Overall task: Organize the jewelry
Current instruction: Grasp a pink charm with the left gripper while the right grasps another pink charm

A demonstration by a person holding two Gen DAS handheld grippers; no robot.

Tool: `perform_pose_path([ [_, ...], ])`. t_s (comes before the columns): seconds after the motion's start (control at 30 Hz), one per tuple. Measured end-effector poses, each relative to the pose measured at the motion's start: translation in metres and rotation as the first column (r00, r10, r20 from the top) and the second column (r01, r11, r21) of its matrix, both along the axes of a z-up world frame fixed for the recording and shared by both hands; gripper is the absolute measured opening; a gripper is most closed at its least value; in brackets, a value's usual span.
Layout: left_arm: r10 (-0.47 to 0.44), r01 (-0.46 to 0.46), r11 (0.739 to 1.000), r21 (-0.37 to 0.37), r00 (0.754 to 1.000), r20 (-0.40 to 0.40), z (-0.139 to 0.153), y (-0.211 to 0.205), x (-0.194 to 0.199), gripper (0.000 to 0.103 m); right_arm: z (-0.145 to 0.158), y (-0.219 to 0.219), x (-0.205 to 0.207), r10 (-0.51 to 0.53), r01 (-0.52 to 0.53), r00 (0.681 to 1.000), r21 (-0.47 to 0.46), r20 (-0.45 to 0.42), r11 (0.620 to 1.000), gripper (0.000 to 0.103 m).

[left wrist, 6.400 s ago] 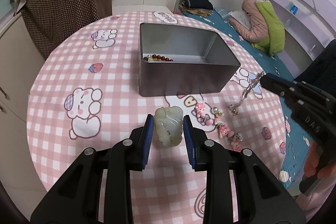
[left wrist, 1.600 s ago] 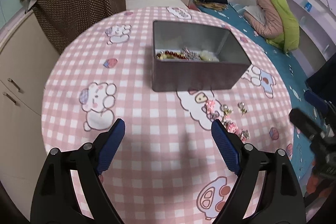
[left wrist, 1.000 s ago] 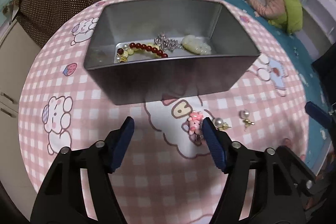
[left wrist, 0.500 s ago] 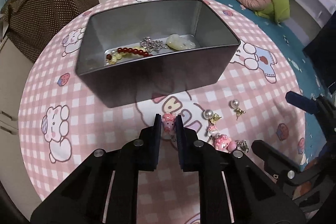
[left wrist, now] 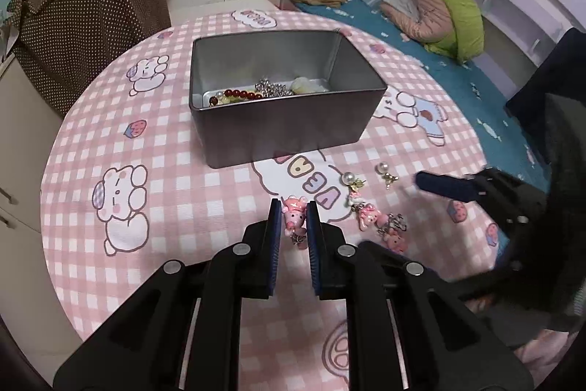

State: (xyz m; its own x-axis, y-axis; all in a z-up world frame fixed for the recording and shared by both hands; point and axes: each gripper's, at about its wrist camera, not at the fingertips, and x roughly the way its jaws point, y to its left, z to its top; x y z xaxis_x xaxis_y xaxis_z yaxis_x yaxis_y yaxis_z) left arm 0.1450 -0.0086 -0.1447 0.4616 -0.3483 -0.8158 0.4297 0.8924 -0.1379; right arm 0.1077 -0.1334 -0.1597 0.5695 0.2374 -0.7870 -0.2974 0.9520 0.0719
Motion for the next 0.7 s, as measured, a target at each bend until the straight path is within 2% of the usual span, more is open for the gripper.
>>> perform_pose_path([
  [0.13,-0.004,0.004,1.000,-0.031,1.000,0.009,0.003,0.007,-0.007,0.014,-0.005,0.005,0.006,-0.007,0.007,1.000,-0.019,-0.017,1.000,0.060],
  [0.2,-0.002,0.002,0.999,-0.042,1.000,0.009,0.003,0.009,-0.009,0.014,-0.009,0.007,0.009,-0.004,0.003,1.000,-0.044,-0.025,0.999,0.049],
  [0.27,0.004,-0.004,0.999,-0.049,1.000,0.005,0.000,0.013,-0.009,0.014,-0.011,0.011,0.010,-0.006,0.004,1.000,-0.068,-0.020,0.998,0.041],
  [0.37,0.010,-0.011,0.998,-0.059,1.000,-0.005,-0.002,0.016,-0.008,0.014,-0.010,0.011,0.012,-0.013,0.011,1.000,-0.081,-0.016,0.997,0.021],
  [0.7,0.023,-0.023,0.997,-0.075,1.000,0.004,0.001,0.025,-0.007,0.014,0.000,0.007,0.008,-0.052,0.051,0.999,-0.040,-0.009,0.998,0.020],
])
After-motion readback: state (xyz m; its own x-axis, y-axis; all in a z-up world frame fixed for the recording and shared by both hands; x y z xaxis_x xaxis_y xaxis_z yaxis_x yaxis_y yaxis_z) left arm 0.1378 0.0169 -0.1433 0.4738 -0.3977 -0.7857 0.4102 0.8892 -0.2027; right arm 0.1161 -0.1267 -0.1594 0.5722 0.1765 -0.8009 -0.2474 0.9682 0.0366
